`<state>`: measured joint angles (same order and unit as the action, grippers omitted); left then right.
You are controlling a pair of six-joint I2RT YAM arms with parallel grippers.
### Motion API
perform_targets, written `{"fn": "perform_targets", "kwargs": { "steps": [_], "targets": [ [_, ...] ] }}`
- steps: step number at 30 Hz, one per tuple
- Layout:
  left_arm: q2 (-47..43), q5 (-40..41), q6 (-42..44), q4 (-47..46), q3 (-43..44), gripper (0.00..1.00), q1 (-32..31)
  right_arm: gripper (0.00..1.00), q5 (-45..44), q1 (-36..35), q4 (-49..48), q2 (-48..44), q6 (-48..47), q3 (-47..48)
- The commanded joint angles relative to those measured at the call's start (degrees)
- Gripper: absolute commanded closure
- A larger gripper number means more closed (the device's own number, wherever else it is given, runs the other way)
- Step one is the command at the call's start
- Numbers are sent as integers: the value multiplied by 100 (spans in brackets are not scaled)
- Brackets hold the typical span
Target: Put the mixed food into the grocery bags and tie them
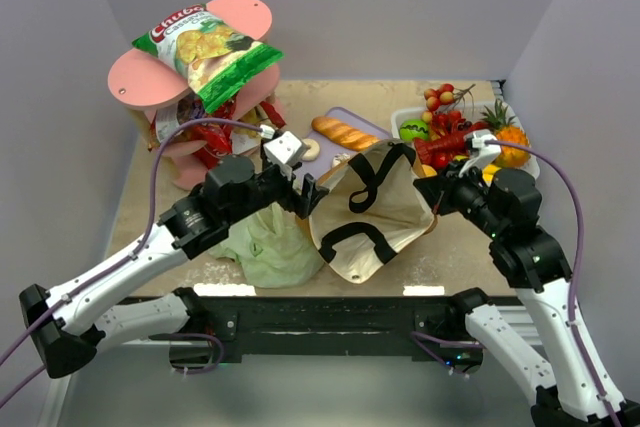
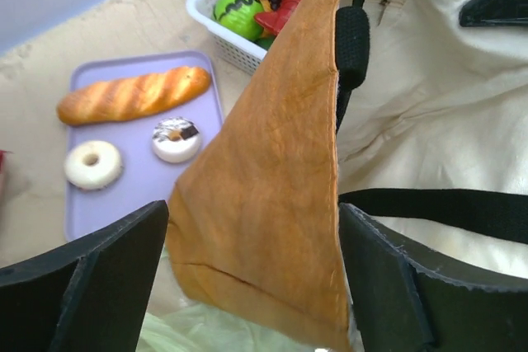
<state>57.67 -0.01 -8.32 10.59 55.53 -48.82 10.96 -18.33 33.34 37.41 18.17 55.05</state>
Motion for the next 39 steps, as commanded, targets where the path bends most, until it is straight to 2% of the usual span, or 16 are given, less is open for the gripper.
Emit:
{"fn": "perform_targets", "kwargs": {
  "steps": [1,4,5,8,10,11,13,14,17,19,20,23,26,29,35,39],
  "targets": [
    [-458,177,1023,-39,555,6,13,100,-270,22,50,126,55,94],
    [-301,396,1165,222,1265,0,21,100,-226,13,-12,170,72,68],
    [4,431,1192,363,1824,0,30,100,-217,13,-29,179,81,59],
    [759,30,1148,567,2836,0,249,100,-165,13,-126,205,107,-11],
    [1192,-489,929,645,3400,0,714,100,-130,13,-179,249,134,-55],
    [1629,-778,876,690,4056,0,916,100,-121,22,-179,267,134,-64],
    [2192,-624,359,987,5058,0,1513,100,-86,22,-153,311,90,-47],
    [2300,-501,96,1076,5308,0,1959,100,-111,13,-135,311,72,-38],
    [2424,-36,-398,1147,5855,0,2506,100,-68,13,-74,294,2,-29],
    [2407,281,-600,1226,6004,0,2797,100,-42,13,-73,276,-24,-47],
    [2355,517,-688,1252,5987,0,3182,100,-15,13,-74,267,-33,-64],
    [2144,397,-1467,1358,5716,0,4130,100,99,13,-161,241,-33,-117],
    [1828,632,-1892,1463,5294,0,4590,100,196,22,-197,241,-59,-143],
    [1607,976,-1980,1551,5039,0,4661,100,240,13,-179,267,-138,-91],
    [1713,863,-2760,2149,4767,0,4864,100,380,22,-188,223,-183,-47],
    [1414,284,-3465,1475,3906,0,4882,100,468,22,-232,206,-148,-99]
  ]
}}
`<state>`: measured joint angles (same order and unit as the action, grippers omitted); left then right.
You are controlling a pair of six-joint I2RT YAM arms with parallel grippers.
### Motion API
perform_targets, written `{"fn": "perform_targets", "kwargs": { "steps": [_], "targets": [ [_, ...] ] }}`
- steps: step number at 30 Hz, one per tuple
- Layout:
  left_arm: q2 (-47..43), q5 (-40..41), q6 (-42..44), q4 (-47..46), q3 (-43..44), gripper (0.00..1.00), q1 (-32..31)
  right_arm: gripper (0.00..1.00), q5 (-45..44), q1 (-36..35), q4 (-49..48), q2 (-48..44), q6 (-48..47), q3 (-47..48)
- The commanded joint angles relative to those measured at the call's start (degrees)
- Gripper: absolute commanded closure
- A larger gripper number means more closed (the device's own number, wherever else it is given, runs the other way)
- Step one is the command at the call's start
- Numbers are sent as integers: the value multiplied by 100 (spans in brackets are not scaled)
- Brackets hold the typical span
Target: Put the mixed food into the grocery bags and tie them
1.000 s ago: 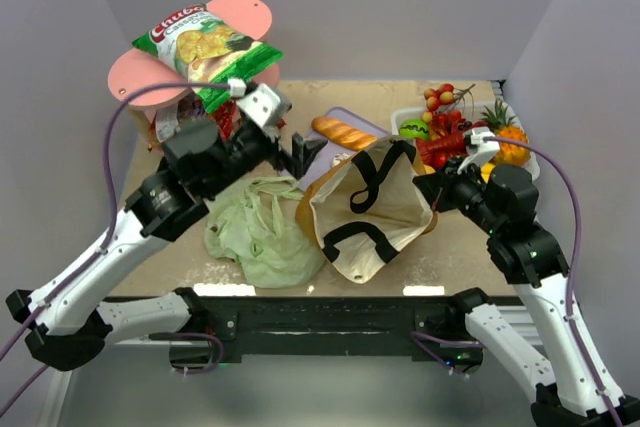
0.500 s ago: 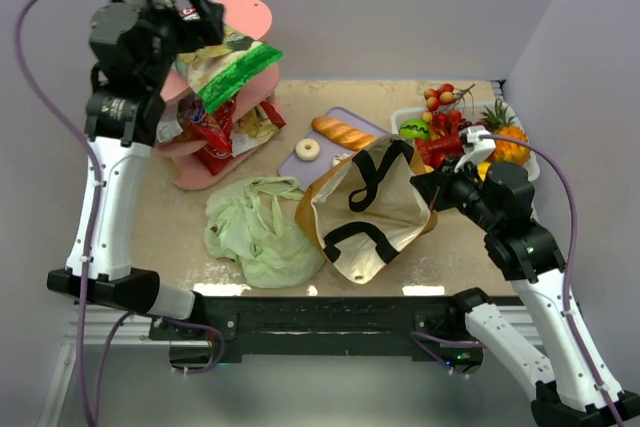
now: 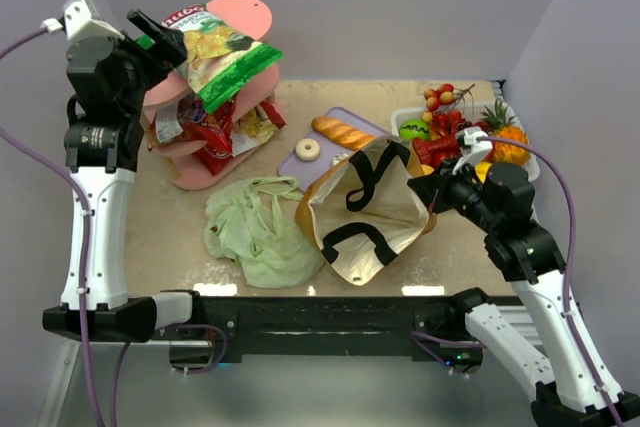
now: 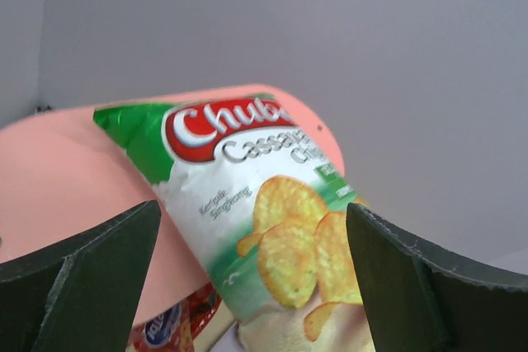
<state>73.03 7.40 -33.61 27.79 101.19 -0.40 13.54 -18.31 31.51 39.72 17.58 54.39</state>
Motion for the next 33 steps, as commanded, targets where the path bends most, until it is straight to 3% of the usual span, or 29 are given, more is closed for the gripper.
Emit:
{"fn": "perform_targets", "kwargs": {
  "steps": [1,6,15,20,24,29,32,33],
  "targets": [
    [-210,-554,-1059,-326,-905,0,40,100,219,11,-48,-44,-88,-43],
    [-290,-924,-1517,-687,-1224,0,181,100,237,11,-31,-114,-80,-34],
    [-342,-766,-1640,-1046,-1707,1,190,100,272,11,-31,-167,-53,-78],
    [-387,-792,-1763,-1337,-2006,21,190,100,289,11,-4,-211,-62,-86],
    [-430,-784,-1781,-1618,-2208,48,199,100,281,11,13,-193,-53,-69],
    [-545,-749,-1693,-1803,-2340,65,199,100,263,11,13,-184,-53,-34],
    [-624,-757,-1597,-1961,-2472,82,199,100,246,11,40,-158,-53,-34],
    [-685,-757,-1562,-2031,-2568,92,199,100,228,20,48,-149,-62,-34]
  ]
}}
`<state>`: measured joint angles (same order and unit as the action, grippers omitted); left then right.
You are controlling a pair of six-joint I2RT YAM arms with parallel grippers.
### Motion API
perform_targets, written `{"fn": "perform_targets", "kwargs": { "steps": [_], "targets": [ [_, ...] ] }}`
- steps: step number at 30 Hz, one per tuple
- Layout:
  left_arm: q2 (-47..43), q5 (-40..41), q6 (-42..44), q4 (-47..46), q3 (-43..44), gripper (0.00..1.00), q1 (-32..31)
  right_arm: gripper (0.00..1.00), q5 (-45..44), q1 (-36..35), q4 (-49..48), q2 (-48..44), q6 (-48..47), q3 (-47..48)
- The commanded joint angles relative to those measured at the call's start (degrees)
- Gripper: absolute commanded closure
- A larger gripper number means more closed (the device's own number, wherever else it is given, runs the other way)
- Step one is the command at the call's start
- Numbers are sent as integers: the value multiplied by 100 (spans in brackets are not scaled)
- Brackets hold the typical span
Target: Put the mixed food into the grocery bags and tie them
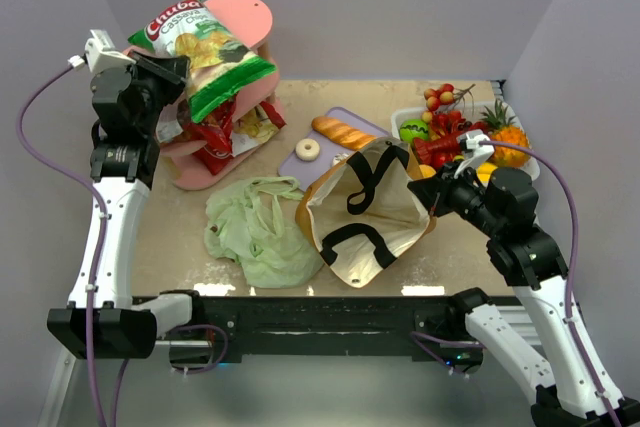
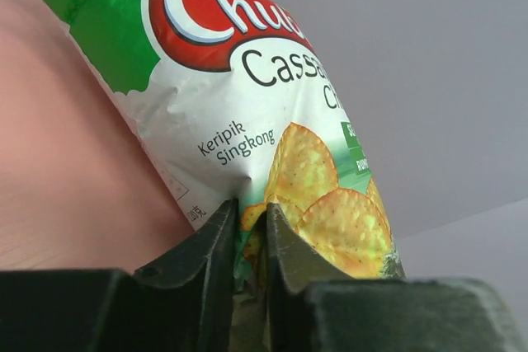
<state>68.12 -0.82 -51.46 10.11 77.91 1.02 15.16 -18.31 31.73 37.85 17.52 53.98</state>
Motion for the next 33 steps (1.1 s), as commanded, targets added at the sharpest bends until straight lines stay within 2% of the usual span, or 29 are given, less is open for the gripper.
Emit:
{"fn": "perform_targets", "kwargs": {
  "steps": [1,2,5,9,13,18,23,29,33],
  "targets": [
    [-228,38,355,-333,-285,97,57,100,49,11,35,39,-47,8],
    [-255,12,443,-465,-320,100,57,100,40,11,44,47,-38,8],
    [-351,-216,1005,-711,-356,100,48,100,5,20,27,74,6,25],
    [-492,-1083,1858,-914,-250,100,39,100,-74,11,9,162,24,60],
    [-650,-1596,2779,-923,-145,100,-49,100,-145,11,0,267,41,96],
    [-721,-1438,3879,-835,101,100,-1197,100,-162,11,-35,390,85,157],
    [-572,-1948,4074,-923,234,100,-1656,100,-250,20,-44,469,85,201],
    [-449,-2150,4653,-1204,365,100,-2623,100,-338,11,27,548,32,210],
    [-326,-2029,5276,-1020,506,100,-3754,100,-356,11,62,548,24,227]
  ]
}}
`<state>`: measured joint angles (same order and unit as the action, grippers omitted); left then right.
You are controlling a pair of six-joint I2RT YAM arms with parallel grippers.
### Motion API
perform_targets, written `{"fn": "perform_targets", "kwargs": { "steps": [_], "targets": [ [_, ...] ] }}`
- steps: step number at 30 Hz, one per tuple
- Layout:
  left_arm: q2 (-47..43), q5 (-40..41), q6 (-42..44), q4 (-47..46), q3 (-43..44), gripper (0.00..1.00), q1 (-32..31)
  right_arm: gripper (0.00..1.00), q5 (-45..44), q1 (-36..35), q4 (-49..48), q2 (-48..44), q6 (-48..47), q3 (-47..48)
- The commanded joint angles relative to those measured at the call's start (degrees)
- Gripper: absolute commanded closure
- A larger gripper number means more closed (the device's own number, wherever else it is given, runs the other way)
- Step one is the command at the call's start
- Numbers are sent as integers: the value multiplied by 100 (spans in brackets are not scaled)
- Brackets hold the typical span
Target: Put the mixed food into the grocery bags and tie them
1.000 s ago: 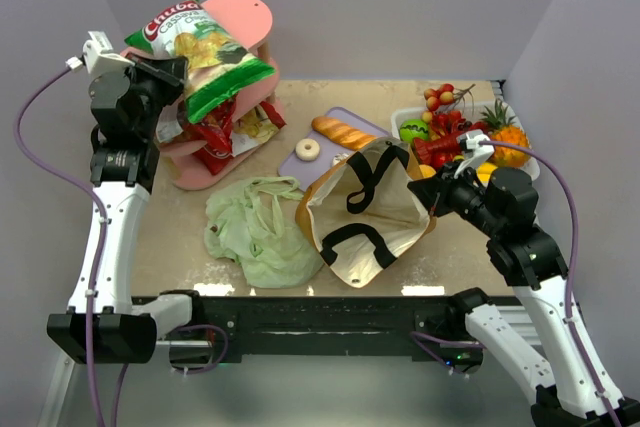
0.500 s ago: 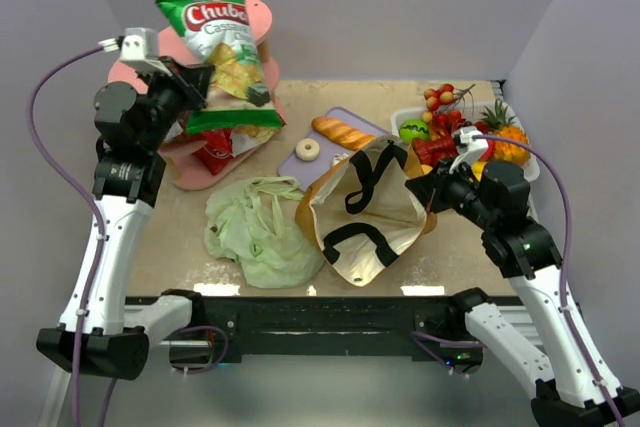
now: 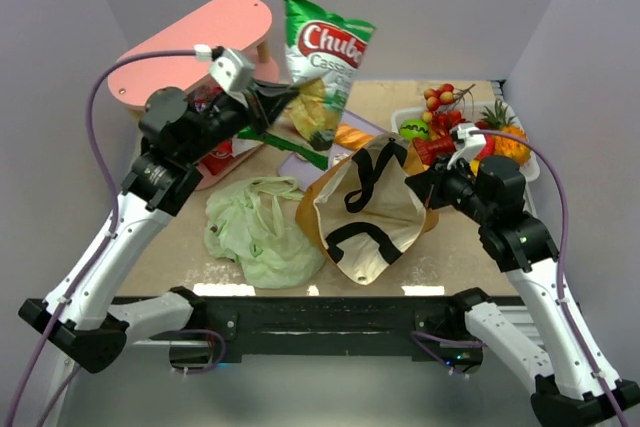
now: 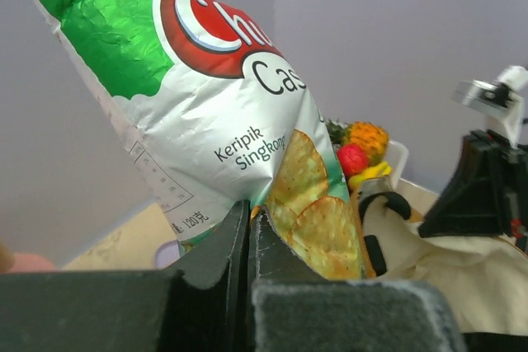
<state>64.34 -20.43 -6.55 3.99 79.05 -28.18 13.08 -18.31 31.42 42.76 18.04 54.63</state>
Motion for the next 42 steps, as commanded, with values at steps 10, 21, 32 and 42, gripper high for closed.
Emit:
{"fn": "perform_targets", "kwargs": {
  "steps": [10,21,32,42],
  "targets": [
    [255,285,1121,-917,384,100,-1804,100,-192,20,119,136,-73,162],
    [334,100,830,-1339,507,100,-2270,100,-183,20,145,197,-73,171],
    [264,627,1822,-936,-767,100,-2596,100,-420,11,338,206,-117,249],
    [-377,1453,2798,-619,-1655,100,-2771,100,-1000,11,585,443,-240,496]
  ]
}}
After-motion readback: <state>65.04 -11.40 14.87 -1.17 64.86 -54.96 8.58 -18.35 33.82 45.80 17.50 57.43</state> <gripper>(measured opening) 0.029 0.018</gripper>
